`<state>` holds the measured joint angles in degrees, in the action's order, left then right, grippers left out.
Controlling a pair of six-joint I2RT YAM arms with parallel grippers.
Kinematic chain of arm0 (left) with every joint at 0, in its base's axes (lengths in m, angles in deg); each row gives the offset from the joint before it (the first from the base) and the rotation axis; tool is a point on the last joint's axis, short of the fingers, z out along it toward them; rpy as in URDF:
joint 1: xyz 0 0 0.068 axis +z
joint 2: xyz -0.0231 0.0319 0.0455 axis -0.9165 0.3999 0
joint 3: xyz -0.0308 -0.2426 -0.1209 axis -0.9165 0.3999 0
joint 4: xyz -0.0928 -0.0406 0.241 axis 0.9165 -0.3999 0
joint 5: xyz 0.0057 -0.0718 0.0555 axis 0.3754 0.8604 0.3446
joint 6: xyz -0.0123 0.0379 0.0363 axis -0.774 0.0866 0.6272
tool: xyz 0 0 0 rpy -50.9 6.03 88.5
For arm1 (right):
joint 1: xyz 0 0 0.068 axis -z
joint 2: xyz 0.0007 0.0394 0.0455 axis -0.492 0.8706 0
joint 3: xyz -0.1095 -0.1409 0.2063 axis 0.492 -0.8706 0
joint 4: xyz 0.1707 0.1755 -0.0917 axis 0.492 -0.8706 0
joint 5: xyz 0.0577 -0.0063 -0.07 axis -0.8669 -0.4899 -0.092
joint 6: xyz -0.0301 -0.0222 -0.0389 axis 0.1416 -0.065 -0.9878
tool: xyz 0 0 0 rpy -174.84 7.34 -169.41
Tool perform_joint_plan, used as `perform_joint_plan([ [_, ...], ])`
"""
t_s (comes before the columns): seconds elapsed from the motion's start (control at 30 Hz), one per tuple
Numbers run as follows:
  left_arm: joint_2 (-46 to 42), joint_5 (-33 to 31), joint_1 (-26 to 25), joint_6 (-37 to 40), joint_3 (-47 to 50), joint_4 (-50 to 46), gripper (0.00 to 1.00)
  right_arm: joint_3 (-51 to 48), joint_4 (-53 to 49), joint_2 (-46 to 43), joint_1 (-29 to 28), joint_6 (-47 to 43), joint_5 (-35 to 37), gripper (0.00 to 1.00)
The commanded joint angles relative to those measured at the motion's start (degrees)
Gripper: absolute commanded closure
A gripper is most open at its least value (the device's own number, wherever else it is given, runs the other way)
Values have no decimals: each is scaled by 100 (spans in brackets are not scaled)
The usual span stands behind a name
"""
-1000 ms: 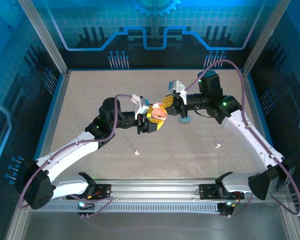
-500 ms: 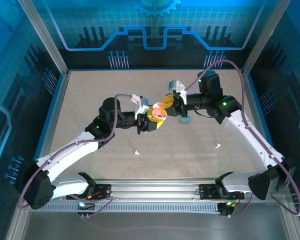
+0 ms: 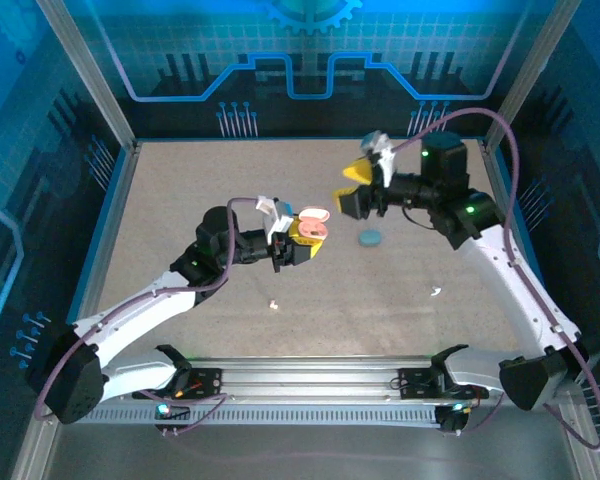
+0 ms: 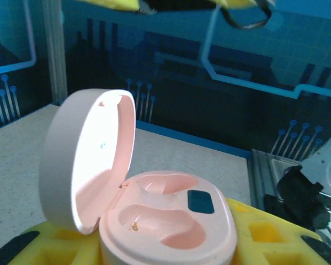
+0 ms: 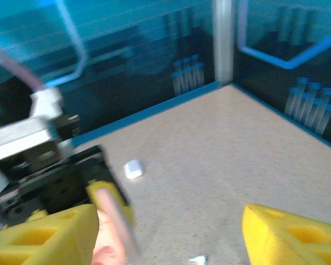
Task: Insert the wireless bluetooth earbuds into the charging case
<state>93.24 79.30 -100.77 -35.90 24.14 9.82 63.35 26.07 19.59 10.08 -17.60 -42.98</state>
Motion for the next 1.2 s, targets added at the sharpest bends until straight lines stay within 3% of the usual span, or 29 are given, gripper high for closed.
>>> perform_joint_plan([
  [0.0, -323, -425, 101, -217, 238, 710, 65, 20, 44, 66, 562, 1526, 755, 33],
  [0.13, -630, -668, 152, -194, 400, 725, 65, -98, -396, 664, 964, 2356, 757, 47],
  [0.3, -962, -905, 165, -124, 499, 613, 65, 194, -1085, 1939, 885, 2660, 485, 58],
  [0.63, -1288, -1068, 170, 4, 508, 401, 65, 1877, -2511, 4577, -216, 2349, 1748, 64],
  [1.17, -1456, -1083, 166, 156, 519, 216, 65, 3528, -3388, 6408, -1145, 2897, 2763, 60],
])
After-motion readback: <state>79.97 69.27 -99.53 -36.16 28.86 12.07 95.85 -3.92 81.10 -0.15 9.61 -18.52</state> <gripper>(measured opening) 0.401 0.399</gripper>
